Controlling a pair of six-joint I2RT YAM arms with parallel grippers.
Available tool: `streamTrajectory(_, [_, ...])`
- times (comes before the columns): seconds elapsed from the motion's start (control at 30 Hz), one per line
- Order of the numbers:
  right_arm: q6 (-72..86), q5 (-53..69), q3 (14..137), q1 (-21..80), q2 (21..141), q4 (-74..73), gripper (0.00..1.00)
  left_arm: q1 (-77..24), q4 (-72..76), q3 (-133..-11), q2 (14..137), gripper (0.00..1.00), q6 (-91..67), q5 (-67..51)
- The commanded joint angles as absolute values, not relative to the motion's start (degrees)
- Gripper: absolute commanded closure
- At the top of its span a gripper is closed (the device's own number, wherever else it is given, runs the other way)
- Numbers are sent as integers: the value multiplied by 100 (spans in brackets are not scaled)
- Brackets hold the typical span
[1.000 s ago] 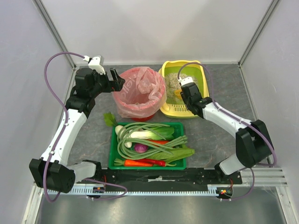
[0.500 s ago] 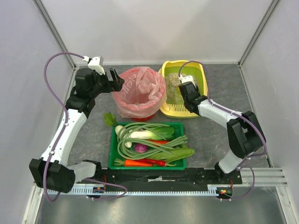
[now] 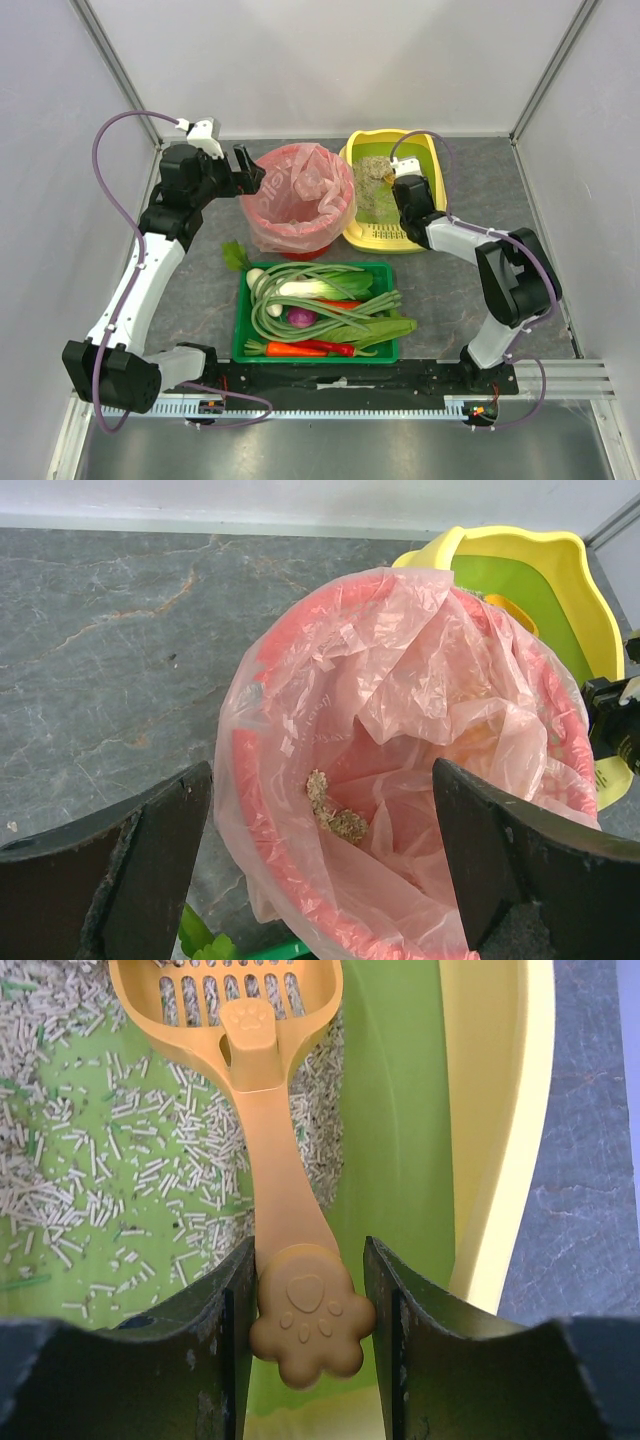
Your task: Clean the litter box
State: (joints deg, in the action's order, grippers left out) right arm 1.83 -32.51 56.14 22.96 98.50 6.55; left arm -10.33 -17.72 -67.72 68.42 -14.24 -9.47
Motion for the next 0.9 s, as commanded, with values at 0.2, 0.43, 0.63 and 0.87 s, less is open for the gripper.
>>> streamTrajectory(0.2, [-430,-2874,5511,2162,9976,2557,100,-1011,-1819,-6987,6662,3,-1354,-949])
streamTrajectory(0.43, [-404,-2848,5414,2162,9573,2821,100,-1002,-1872,-6987,6601,3,-1327,-967])
streamTrajectory(0.63, [-334,-2839,5028,2241,9019,2857,100,-1011,-1899,-6987,6583,3,-1318,-1037])
streamTrajectory(0.87, [-343,-2857,4702,2452,8517,2742,100,-1011,-1881,-6978,6583,3,-1371,-1107])
